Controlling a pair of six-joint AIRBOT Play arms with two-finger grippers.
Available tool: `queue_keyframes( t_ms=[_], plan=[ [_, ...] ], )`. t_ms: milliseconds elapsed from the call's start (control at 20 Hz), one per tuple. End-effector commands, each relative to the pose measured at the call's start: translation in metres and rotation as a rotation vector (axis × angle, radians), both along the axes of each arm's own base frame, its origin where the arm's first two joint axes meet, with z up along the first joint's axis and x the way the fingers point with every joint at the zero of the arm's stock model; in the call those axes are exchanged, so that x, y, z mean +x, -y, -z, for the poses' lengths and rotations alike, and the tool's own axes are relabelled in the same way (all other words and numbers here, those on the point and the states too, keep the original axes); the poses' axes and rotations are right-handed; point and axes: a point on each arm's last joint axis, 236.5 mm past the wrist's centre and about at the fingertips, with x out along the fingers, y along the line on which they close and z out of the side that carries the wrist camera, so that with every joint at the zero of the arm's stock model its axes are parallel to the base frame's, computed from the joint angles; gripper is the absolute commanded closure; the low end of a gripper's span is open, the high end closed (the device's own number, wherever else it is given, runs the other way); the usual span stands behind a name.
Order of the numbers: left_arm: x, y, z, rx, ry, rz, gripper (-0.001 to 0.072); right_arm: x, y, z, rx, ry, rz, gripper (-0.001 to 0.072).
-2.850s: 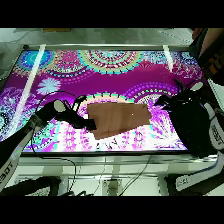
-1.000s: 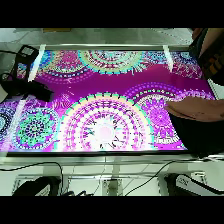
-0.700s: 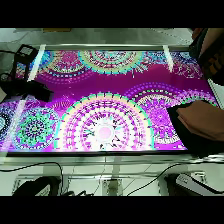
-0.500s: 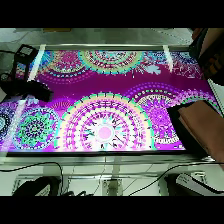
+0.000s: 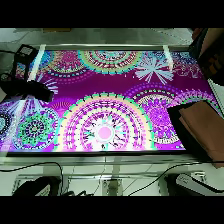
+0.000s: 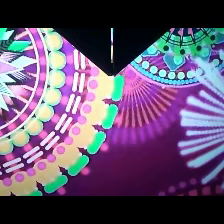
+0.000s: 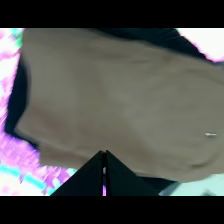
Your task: Fold the clothes and pants, and hang the long-sleeved shirts on hangers.
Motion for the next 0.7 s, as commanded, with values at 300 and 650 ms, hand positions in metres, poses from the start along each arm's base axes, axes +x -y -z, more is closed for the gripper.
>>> queue_keyframes(
  t_ms=[300,650],
  plan=[
    [0.0,0.0,-0.001,0.0,0.002,-0.001,0.07,0.109,-0.221,0.01,-0.163,0.048,-0.782,0.0694],
    [0.0,0.0,-0.001,-0.001,0.001,-0.001,0.07,0.112,-0.328,0.02,-0.175,0.079,-1.051,0.0693]
  ],
)
